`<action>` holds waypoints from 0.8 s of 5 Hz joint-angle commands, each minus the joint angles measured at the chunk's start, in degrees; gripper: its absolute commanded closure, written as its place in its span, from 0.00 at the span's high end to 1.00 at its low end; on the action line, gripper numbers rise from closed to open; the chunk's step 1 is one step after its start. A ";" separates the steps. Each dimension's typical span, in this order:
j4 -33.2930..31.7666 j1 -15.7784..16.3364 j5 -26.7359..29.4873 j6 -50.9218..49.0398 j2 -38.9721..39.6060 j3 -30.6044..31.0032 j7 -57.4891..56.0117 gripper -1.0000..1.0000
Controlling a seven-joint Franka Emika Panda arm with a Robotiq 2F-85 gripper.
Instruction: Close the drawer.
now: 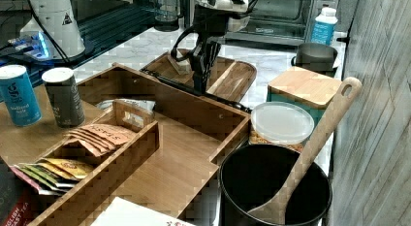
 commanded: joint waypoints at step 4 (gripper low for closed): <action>11.79 -20.82 5.04 3.09 3.25 -14.31 -16.15 0.00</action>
